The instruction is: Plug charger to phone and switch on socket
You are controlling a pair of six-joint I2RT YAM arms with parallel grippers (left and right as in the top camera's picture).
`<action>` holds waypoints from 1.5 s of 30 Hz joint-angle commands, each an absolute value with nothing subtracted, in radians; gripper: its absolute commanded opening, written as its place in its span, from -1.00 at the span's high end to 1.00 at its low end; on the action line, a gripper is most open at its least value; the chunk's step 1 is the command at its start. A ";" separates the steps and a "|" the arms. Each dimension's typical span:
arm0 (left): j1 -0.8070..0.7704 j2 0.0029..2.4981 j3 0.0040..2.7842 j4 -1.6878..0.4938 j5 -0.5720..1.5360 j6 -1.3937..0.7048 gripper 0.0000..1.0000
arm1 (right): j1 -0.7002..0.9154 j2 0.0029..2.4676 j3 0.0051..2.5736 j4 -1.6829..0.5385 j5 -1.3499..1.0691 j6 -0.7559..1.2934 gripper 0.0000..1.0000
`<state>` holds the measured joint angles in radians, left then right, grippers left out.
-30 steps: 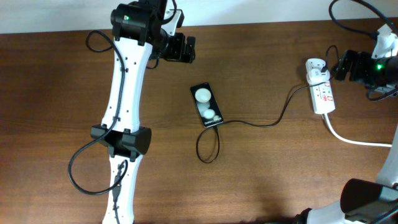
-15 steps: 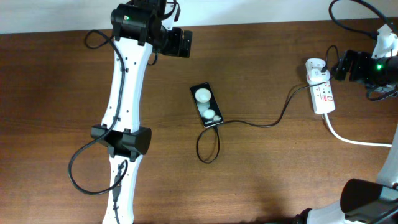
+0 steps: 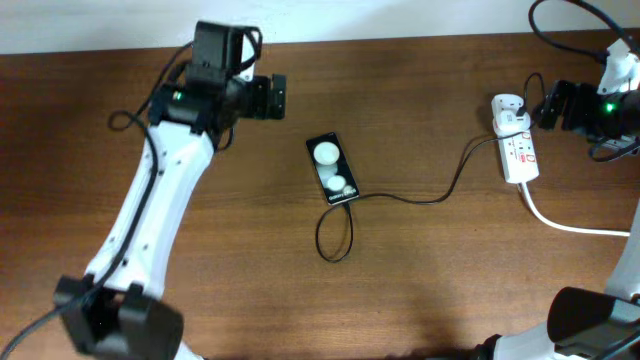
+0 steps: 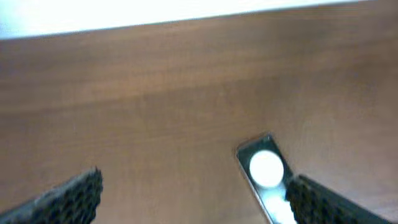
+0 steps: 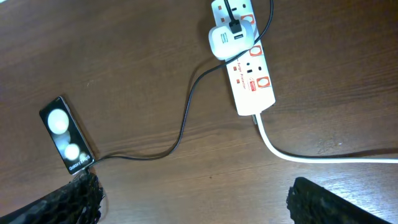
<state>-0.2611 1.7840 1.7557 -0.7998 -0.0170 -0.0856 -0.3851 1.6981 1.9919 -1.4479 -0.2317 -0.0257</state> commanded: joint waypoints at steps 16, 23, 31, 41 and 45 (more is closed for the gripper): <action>-0.103 0.898 0.670 -0.061 -0.033 -0.070 -0.98 | -0.380 1.696 1.988 -1.448 -0.223 -0.017 -0.97; -0.102 0.629 0.337 0.289 -0.034 -0.070 -0.99 | -0.380 1.696 1.988 -1.448 -0.223 -0.017 -0.97; -0.101 0.343 0.009 0.567 -0.102 -0.070 -0.98 | -0.380 1.696 1.988 -1.448 -0.223 -0.017 -0.98; -0.040 0.070 0.009 0.170 -0.094 -0.123 -0.98 | -0.380 1.696 1.988 -1.448 -0.223 -0.017 -0.97; -0.017 0.005 0.009 0.058 -0.083 -0.145 -0.98 | -0.380 1.696 1.988 -1.448 -0.223 -0.017 -0.97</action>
<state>-0.0261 0.0212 0.0109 0.0700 -0.0940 -0.1242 -0.3851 1.6989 1.9911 -1.4479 -0.2283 -0.0254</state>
